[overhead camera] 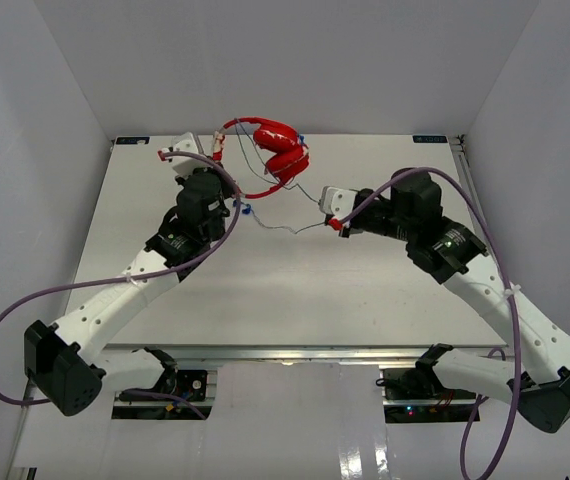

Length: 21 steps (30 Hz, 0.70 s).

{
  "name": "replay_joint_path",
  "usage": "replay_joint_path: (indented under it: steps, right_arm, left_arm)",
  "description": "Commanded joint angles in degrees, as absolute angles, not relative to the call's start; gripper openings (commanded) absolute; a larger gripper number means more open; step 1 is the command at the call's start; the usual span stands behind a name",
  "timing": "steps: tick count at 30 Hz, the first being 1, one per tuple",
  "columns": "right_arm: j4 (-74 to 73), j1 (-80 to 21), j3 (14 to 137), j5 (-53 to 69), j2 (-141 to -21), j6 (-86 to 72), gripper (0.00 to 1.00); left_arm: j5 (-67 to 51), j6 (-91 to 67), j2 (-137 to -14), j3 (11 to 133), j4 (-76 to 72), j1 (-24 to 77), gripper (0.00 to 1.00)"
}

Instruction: Wrap the headphones

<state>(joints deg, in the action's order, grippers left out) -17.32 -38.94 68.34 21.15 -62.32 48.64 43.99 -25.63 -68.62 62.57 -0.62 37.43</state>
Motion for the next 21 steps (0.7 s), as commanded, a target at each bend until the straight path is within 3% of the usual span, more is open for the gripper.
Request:
replay_joint_path:
  steps: [1, 21]
  right_arm:
    - [-21.92, -38.85, 76.01, 10.94, -64.85, 56.56, 0.08]
    - [-17.25, -39.88, 77.32, 6.22, -73.1, 67.03, 0.08]
  left_arm:
    - [43.11, -22.18, -70.07, 61.67, -6.01, 37.06, 0.0]
    - [16.88, -15.85, -73.56, 55.72, -8.51, 37.06, 0.0]
